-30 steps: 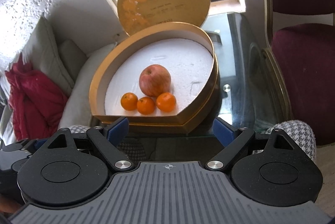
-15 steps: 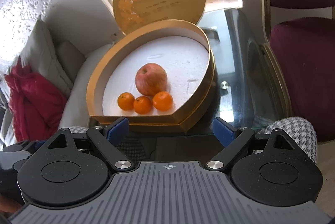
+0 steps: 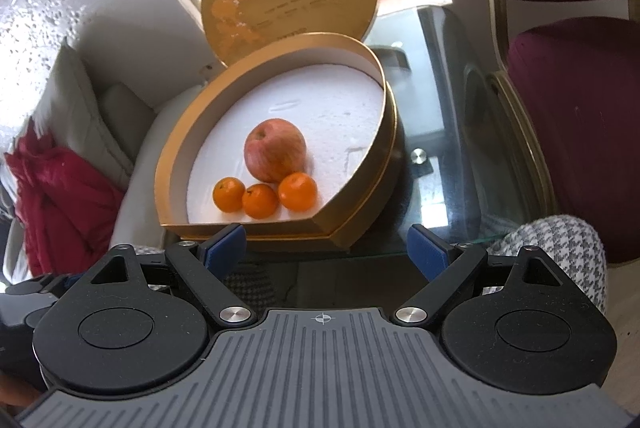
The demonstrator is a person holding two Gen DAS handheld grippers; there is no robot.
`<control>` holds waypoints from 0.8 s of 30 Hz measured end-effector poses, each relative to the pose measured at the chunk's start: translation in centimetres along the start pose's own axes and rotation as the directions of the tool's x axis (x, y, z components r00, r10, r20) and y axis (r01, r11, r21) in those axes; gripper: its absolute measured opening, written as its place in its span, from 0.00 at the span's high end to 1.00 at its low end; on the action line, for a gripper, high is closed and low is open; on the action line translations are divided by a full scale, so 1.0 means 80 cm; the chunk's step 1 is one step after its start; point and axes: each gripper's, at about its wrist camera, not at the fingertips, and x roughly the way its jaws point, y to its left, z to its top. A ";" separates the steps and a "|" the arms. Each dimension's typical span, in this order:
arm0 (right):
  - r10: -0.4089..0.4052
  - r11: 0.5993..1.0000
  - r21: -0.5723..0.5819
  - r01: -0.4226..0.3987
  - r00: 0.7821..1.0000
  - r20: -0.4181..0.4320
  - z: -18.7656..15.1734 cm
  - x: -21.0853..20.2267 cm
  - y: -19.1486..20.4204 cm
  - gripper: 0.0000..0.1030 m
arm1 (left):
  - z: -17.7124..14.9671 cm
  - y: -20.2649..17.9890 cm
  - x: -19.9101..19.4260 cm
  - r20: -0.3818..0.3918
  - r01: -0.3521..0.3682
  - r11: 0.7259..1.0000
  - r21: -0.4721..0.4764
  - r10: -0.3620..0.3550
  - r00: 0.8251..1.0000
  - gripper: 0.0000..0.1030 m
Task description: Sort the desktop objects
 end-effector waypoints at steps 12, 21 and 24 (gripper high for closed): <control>-0.008 1.000 0.024 0.008 1.000 0.011 0.005 0.009 -0.013 0.11 | 0.009 0.003 0.012 -0.003 0.020 1.000 -0.013 -0.020 1.000 0.01; -0.033 0.999 -0.016 0.035 0.996 0.085 0.024 -0.005 -0.003 0.11 | 0.024 0.036 0.007 0.050 0.012 0.997 -0.076 -0.008 0.999 0.01; -0.051 0.998 -0.031 0.055 0.992 0.111 0.034 -0.011 0.000 0.11 | 0.031 0.052 0.007 0.069 0.003 0.994 -0.107 0.005 0.998 0.01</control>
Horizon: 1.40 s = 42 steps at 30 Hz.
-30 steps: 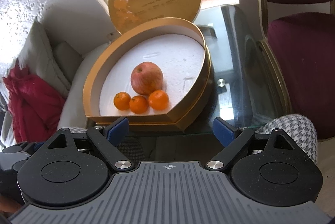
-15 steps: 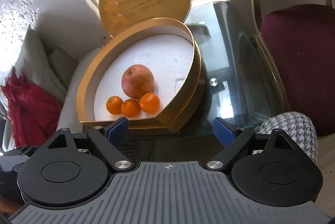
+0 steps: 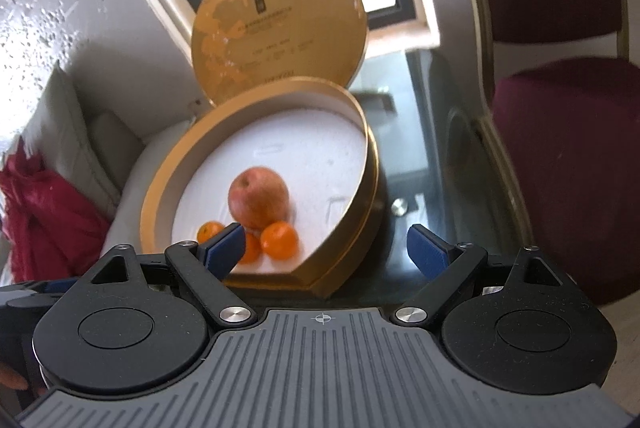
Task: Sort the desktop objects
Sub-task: 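Raise both tools to the rim of the upright gold lid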
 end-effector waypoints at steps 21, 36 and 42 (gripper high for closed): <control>-0.047 0.976 -0.202 0.086 0.981 0.190 0.137 0.023 0.047 0.11 | 0.129 0.049 0.032 0.121 -0.010 1.000 -0.020 0.012 0.993 0.02; 0.105 0.980 -0.197 -0.009 0.868 0.485 0.286 0.113 0.021 0.00 | 0.295 0.076 0.099 0.402 0.033 0.999 0.008 -0.034 0.915 0.01; 0.084 0.989 -0.145 -0.016 0.875 0.478 0.327 0.216 -0.010 0.00 | 0.334 0.083 0.203 0.429 0.102 0.995 -0.014 -0.086 0.899 0.01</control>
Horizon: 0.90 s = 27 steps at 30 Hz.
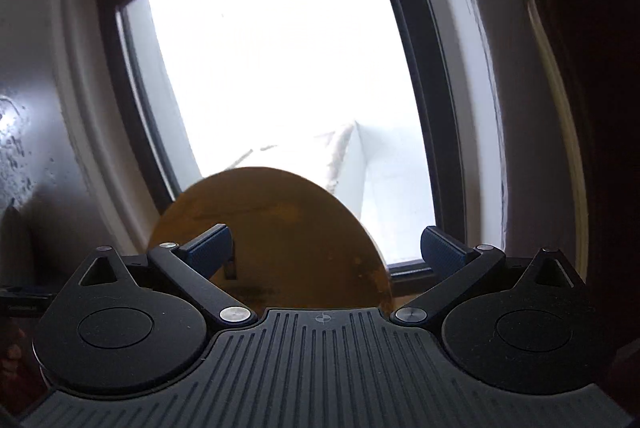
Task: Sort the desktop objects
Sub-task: 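Raise both tools to the rim of the upright gold lid, then grip the lid rim with the left tool while the right tool pushes the lid forward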
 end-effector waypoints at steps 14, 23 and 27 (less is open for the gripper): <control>0.002 0.996 0.089 0.003 0.998 -0.063 -0.078 0.143 -0.052 0.00 | -0.038 0.016 0.123 0.039 0.125 0.972 -0.200 -0.119 0.992 0.01; 0.043 0.992 0.122 -0.039 0.999 -0.026 -0.100 0.162 -0.055 0.00 | -0.053 0.023 0.150 0.068 0.198 0.930 -0.309 -0.186 0.980 0.01; 0.064 0.987 0.147 -0.058 0.997 -0.035 -0.111 0.171 -0.060 0.00 | -0.055 0.020 0.159 0.076 0.228 0.919 -0.321 -0.215 0.974 0.01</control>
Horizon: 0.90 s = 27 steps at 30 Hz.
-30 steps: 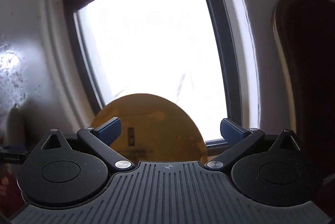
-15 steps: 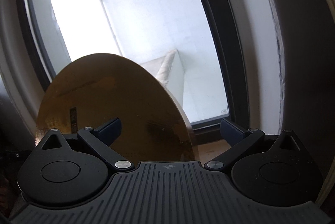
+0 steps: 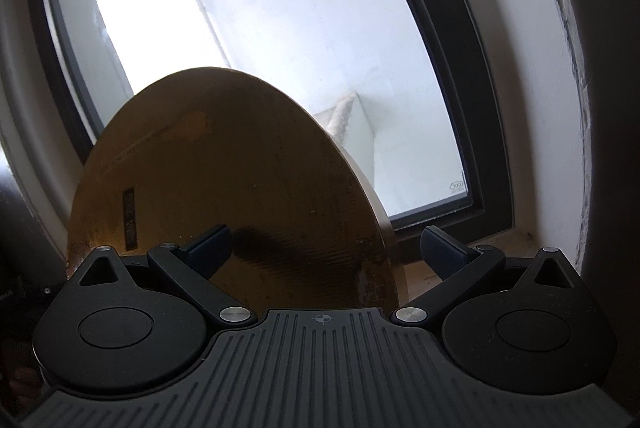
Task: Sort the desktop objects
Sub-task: 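Grip the lid rim with the left tool while the right tool pushes the lid forward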
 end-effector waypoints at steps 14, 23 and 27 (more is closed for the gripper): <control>0.088 0.995 0.040 -0.090 0.995 0.038 -0.014 0.000 -0.003 0.03 | -0.008 -0.014 -0.001 0.030 -0.032 0.998 0.054 0.030 0.999 0.02; 0.111 0.992 -0.086 -0.094 0.968 0.224 0.024 -0.088 0.033 0.04 | 0.018 -0.060 -0.072 0.199 0.033 0.989 0.145 -0.062 0.978 0.02; 0.100 0.991 -0.120 -0.067 0.951 0.293 0.045 -0.146 0.051 0.04 | 0.030 -0.095 -0.117 0.263 0.050 0.976 0.214 -0.107 0.959 0.03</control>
